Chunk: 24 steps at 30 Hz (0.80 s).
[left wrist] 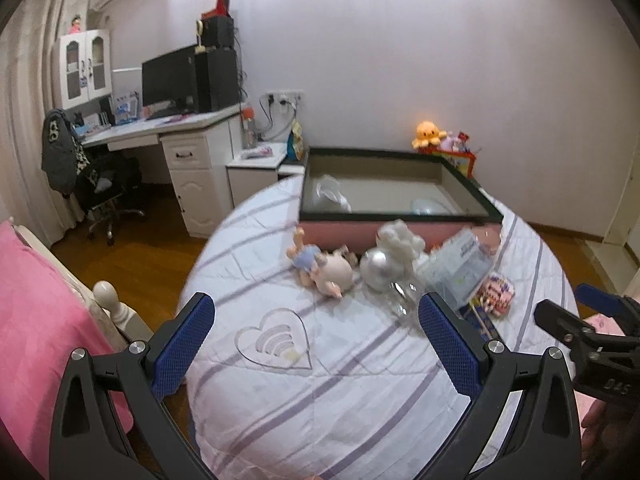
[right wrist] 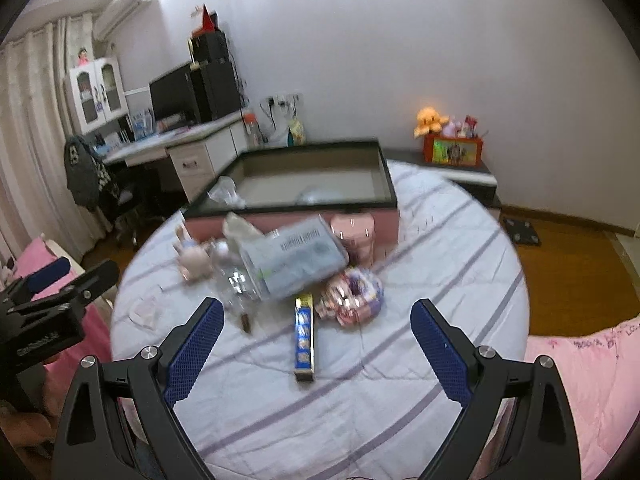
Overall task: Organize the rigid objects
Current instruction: 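Withdraw both tools from the box back over the bed, then grasp the pig doll with the left tool while the right tool grasps the blue stick package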
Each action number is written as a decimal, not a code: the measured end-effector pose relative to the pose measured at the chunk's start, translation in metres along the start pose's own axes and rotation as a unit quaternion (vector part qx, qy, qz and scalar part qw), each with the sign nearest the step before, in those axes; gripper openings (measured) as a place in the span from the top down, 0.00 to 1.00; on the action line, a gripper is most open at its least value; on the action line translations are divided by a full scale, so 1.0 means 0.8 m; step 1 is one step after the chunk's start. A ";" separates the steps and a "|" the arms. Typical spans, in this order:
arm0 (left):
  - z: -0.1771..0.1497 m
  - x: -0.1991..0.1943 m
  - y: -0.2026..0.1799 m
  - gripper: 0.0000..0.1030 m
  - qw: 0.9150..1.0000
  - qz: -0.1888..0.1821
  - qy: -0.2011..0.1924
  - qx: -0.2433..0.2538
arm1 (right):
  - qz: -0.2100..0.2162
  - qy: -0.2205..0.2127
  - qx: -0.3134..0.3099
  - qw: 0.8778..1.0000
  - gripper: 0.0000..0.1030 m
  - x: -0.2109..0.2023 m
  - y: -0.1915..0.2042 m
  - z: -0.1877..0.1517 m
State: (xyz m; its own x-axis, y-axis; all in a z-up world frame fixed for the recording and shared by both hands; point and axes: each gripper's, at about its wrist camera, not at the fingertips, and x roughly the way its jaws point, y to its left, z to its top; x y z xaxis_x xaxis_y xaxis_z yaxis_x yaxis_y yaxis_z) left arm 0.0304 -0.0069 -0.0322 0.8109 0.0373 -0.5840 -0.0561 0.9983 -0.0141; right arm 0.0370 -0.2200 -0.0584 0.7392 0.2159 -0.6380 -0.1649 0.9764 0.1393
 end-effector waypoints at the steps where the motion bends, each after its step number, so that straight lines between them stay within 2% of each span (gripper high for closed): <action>1: -0.004 0.006 -0.003 0.00 1.000 -0.002 0.008 0.002 | -0.001 0.011 0.000 1.000 0.07 0.008 -0.002 -0.004; 9: -0.019 0.042 -0.003 0.00 0.999 -0.006 0.044 -0.002 | 0.008 0.066 0.003 0.998 0.07 0.061 -0.001 -0.026; 12: -0.023 0.055 0.005 0.00 0.999 -0.002 0.054 -0.007 | 0.015 0.077 0.000 0.997 0.14 0.076 0.004 -0.031; 14: -0.024 0.064 0.010 0.00 0.998 0.000 0.060 -0.010 | 0.017 0.088 -0.007 0.996 0.35 0.088 0.010 -0.033; 16: -0.024 0.075 0.014 0.00 0.998 0.004 0.066 -0.009 | 0.011 0.086 -0.017 0.996 0.41 0.095 0.016 -0.032; 18: -0.023 0.085 0.017 0.00 0.997 0.009 0.071 -0.007 | 0.022 0.084 -0.020 0.996 0.54 0.097 0.020 -0.028; 20: -0.020 0.098 0.021 0.00 0.997 0.012 0.075 -0.008 | 0.026 0.084 -0.028 0.996 0.77 0.098 0.025 -0.025; 22: -0.017 0.108 0.022 0.00 0.997 0.014 0.078 -0.007 | 0.034 0.083 -0.034 0.995 0.85 0.099 0.028 -0.025; 24: -0.015 0.117 0.023 0.00 0.997 0.013 0.082 -0.004 | 0.036 0.081 -0.037 0.995 0.85 0.099 0.028 -0.025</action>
State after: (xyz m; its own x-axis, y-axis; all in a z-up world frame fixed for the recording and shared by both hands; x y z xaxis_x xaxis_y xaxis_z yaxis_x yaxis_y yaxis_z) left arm 0.0987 0.0145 -0.0968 0.7036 0.0556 -0.7084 -0.0816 0.9967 -0.0029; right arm 0.0789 -0.1809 -0.1211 0.6095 0.2756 -0.7433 -0.2650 0.9545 0.1366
